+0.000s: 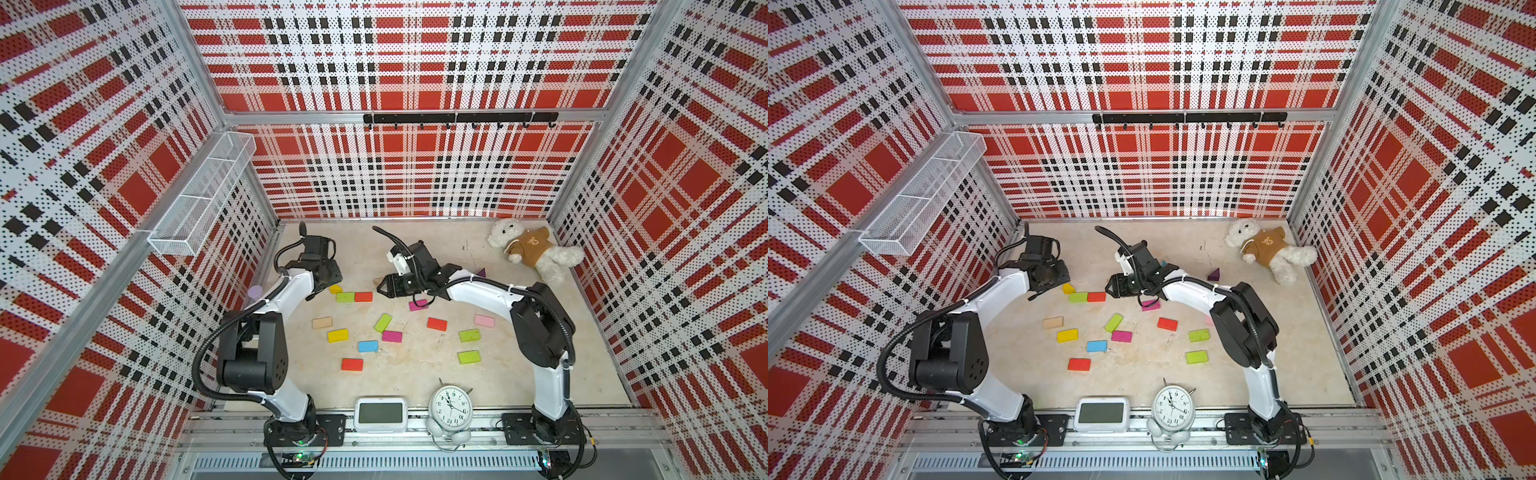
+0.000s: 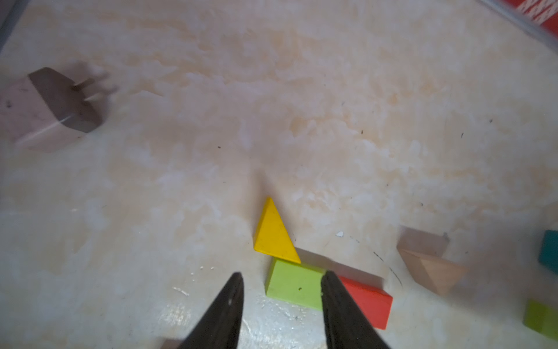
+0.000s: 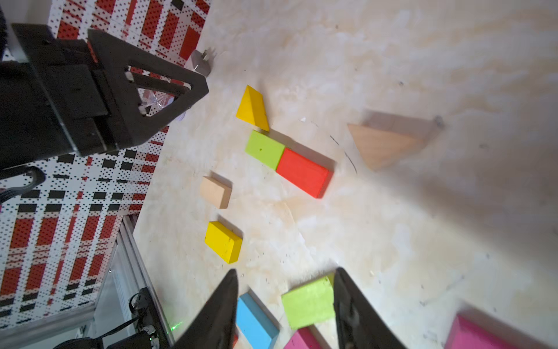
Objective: Assemble a carrot with building blocks
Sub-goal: Assemble the building block at the center of the board.
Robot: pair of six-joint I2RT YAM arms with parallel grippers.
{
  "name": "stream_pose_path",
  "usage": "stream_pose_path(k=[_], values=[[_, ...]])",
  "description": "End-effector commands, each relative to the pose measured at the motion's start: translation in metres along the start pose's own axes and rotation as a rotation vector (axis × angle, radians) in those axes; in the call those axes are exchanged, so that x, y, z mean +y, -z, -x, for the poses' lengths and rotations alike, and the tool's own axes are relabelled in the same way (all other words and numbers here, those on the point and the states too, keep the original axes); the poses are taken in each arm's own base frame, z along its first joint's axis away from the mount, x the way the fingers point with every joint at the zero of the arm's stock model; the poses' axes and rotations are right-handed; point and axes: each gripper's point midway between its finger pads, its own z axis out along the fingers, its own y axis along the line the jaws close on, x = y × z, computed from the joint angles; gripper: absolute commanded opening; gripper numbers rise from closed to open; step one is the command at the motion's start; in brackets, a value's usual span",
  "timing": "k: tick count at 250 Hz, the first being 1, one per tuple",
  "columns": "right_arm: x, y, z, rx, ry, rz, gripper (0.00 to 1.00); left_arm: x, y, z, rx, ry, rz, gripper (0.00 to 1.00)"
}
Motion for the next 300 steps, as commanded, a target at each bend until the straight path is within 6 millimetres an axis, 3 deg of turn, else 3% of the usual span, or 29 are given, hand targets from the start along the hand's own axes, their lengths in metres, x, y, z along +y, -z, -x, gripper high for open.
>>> stream_pose_path(k=[1,50,138,198,300], values=[[0.009,-0.021,0.020,-0.011,0.067,0.059,0.45,0.020,-0.002,0.002,-0.005,0.117,-0.017,0.43],[0.019,-0.064,0.044,-0.008,0.067,0.152,0.37,0.042,-0.019,0.003,0.016,0.200,-0.017,0.37],[0.024,-0.122,0.068,-0.021,0.006,0.267,0.21,0.046,-0.056,-0.002,0.070,0.219,-0.004,0.33],[0.020,-0.140,0.068,-0.036,-0.037,0.301,0.18,0.045,-0.069,-0.006,0.098,0.222,-0.004,0.33],[0.025,-0.152,0.055,-0.015,-0.051,0.319,0.18,0.034,-0.079,-0.012,0.128,0.197,-0.017,0.33]])
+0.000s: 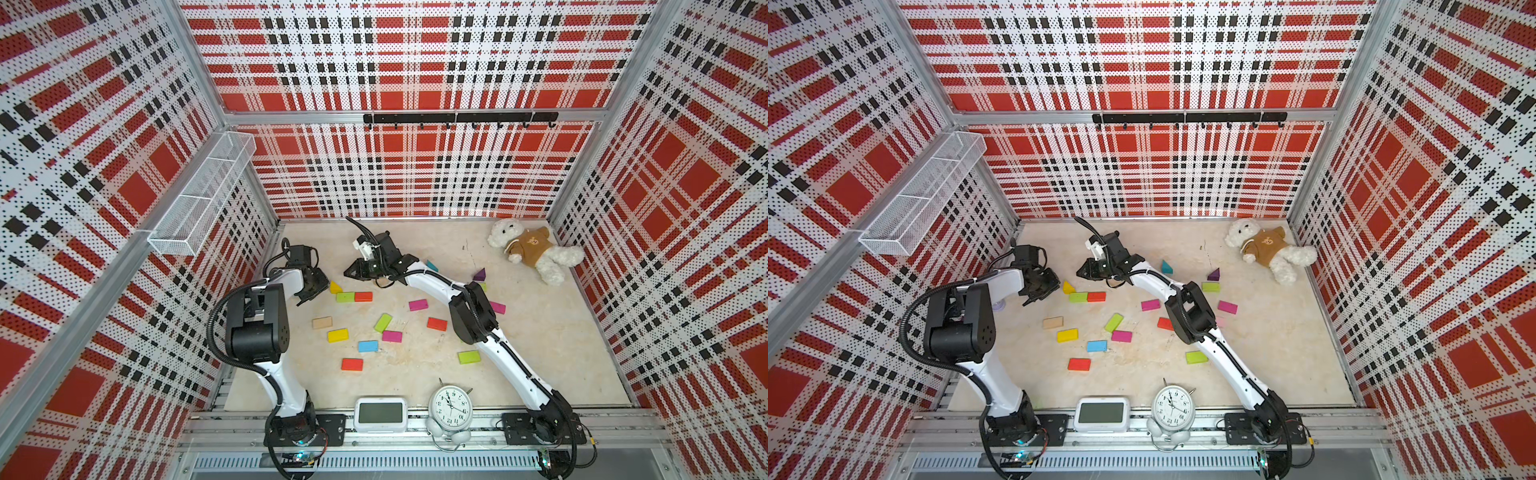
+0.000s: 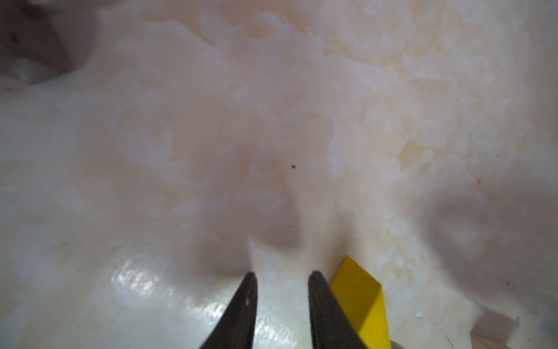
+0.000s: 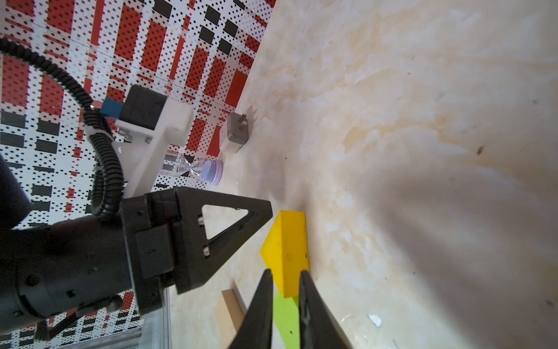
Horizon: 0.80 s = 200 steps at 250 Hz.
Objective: Assemble a carrot with building blocks
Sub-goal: Assemble the building block at the center of the board.
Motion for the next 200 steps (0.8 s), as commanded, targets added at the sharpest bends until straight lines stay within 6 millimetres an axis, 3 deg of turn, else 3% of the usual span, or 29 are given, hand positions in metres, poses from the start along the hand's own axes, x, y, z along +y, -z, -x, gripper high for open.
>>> stream_pose_path(k=[1,200], values=[[0.002,-0.011,-0.002,-0.012,0.011,0.036,0.18,-0.010,-0.002,0.006,-0.010,-0.006,-0.018,0.33],[-0.005,-0.024,-0.024,0.027,-0.008,0.020,0.18,-0.021,-0.006,-0.006,0.013,-0.045,-0.027,0.33]])
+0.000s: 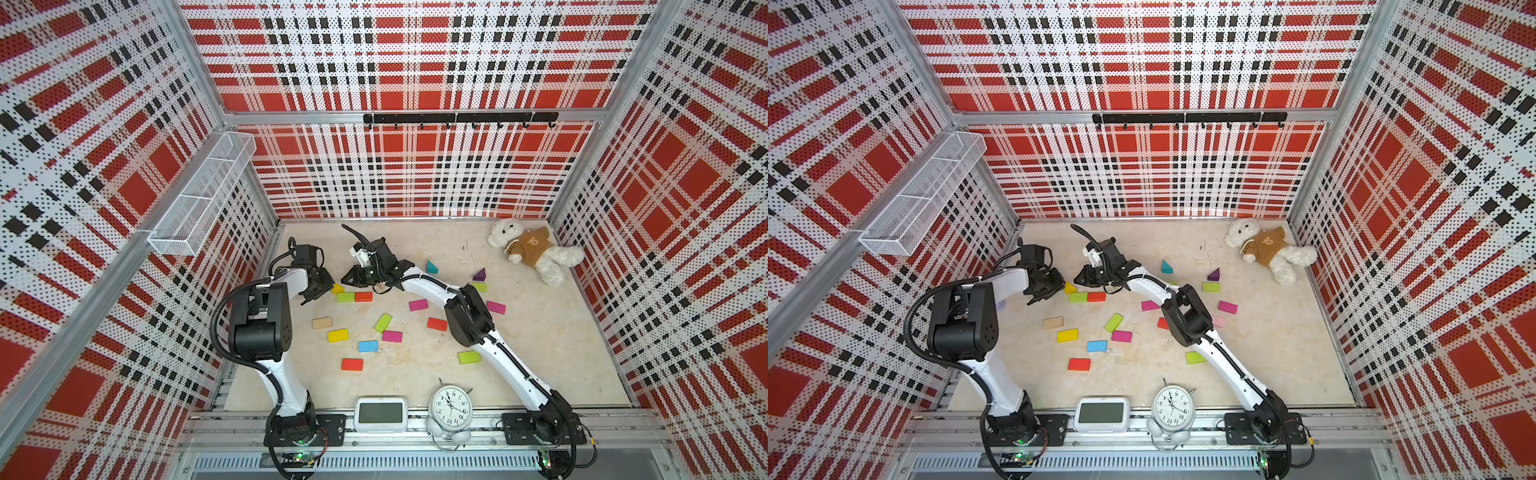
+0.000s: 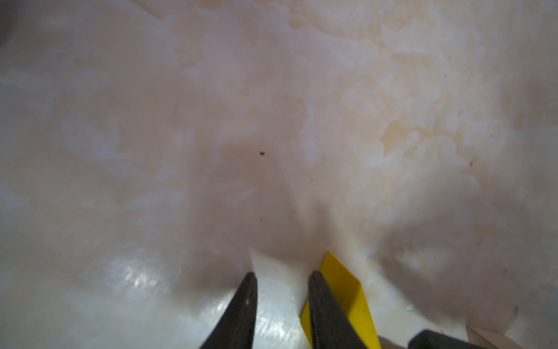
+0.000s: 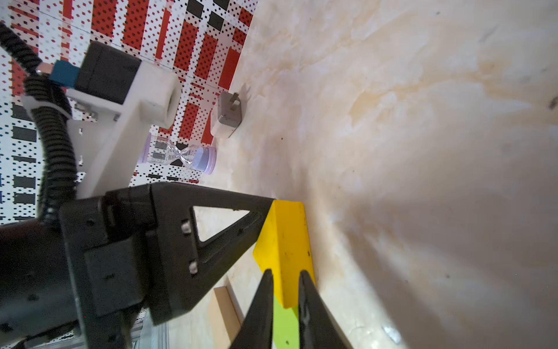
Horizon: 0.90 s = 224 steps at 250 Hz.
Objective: Assemble a carrot with building blocks
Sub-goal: Assemble the building block at the center of the board.
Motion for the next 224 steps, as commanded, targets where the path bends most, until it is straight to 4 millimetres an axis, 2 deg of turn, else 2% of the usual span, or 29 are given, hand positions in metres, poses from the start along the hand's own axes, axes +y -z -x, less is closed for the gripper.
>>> stream_pose_path(k=[1,224], values=[[0.000,-0.007,-0.001,-0.011,0.010,0.016,0.18,-0.008,-0.001,0.004,-0.005,-0.012,-0.013,0.33],[0.004,-0.009,-0.016,0.018,0.002,0.015,0.17,-0.007,0.002,0.004,-0.009,-0.008,-0.012,0.33]])
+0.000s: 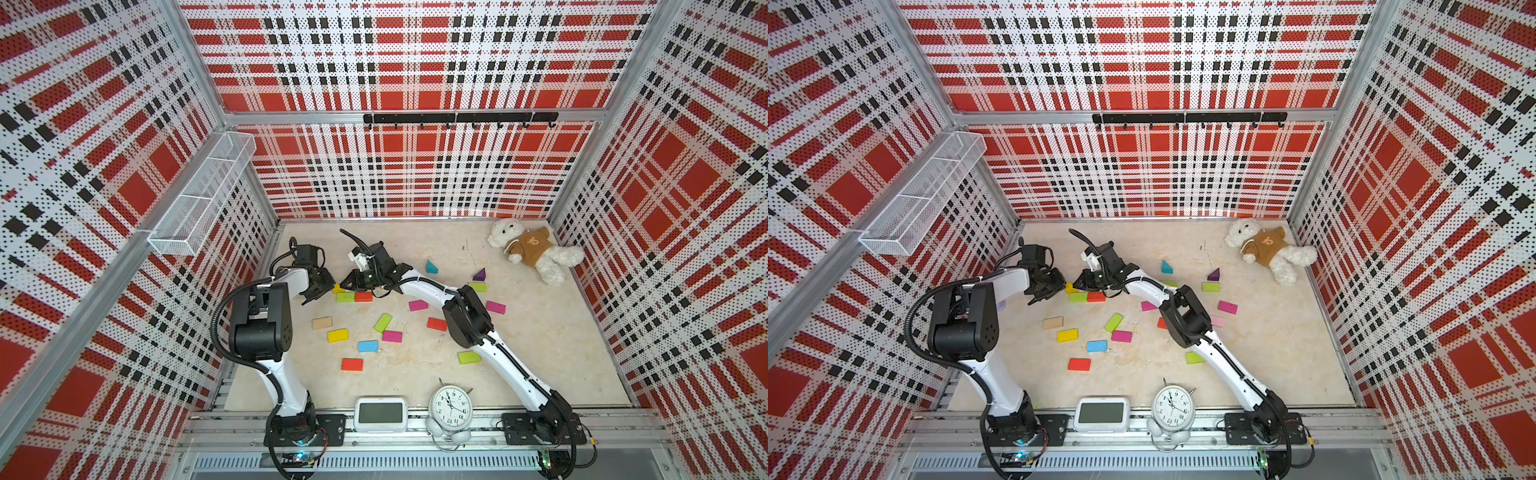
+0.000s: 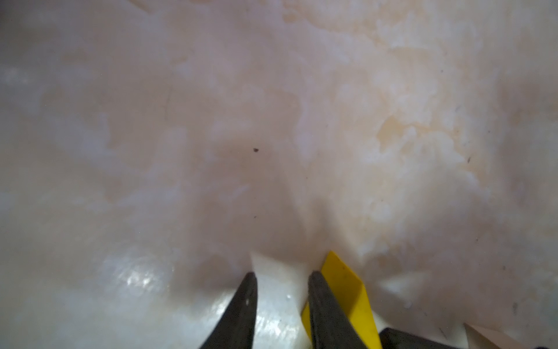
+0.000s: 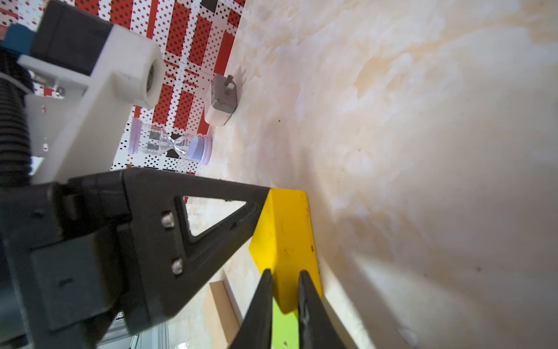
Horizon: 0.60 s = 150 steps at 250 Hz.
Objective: Assemble a carrot with building blocks
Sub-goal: Assemble the building block at the center of the board.
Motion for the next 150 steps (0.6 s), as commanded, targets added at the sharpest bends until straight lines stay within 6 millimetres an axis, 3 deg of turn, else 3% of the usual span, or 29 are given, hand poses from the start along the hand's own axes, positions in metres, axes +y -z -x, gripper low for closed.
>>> stream_pose_path(k=[1,150], values=[[0.007,-0.001,-0.001,-0.008,0.015,0.012,0.17,-0.005,0.002,0.004,-0.010,-0.004,-0.010,0.33],[0.025,0.009,0.005,-0.022,0.040,0.024,0.17,-0.008,0.002,0.002,-0.006,-0.003,-0.020,0.33]])
